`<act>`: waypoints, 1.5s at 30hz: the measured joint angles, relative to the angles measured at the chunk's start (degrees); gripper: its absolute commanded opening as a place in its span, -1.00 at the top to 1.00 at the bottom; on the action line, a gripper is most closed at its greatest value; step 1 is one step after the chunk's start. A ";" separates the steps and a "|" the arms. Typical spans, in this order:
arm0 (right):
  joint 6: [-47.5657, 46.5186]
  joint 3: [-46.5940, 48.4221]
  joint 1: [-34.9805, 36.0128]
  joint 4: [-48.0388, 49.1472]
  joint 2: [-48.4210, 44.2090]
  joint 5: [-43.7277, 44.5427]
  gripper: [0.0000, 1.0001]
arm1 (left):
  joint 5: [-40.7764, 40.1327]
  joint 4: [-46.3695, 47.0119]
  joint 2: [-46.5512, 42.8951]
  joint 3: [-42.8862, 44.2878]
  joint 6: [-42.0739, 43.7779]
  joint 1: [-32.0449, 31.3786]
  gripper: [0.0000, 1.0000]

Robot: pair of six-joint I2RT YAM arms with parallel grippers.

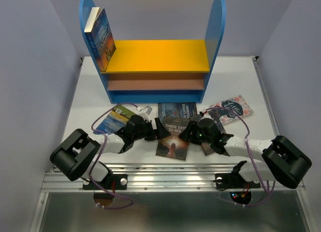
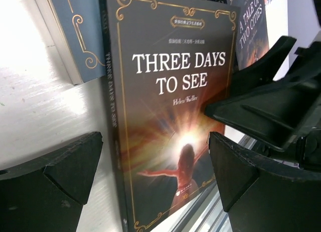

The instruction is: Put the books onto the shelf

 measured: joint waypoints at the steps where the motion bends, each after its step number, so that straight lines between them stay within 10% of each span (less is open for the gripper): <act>1: 0.02 -0.39 0.00 -0.02 0.00 0.00 0.20 | 0.20 0.55 0.24 0.00 -0.15 0.00 -0.98; 6: 1.29 -2.12 0.00 0.13 -1.14 -0.11 0.99 | 0.48 1.53 0.74 -0.07 -0.37 0.00 -0.98; 17: -2.16 -2.34 0.00 0.85 -10.19 -5.40 0.99 | 0.68 0.92 -5.09 -2.40 -0.37 0.04 -0.98; 33: -5.05 5.14 0.00 0.02 -26.71 -15.89 0.99 | -1.90 -6.34 -40.61 -5.40 -0.74 0.37 -0.97; 45: -7.63 9.94 -0.09 -0.50 -26.16 -20.11 0.99 | 0.46 -10.16 -44.94 -4.92 -0.28 0.37 0.49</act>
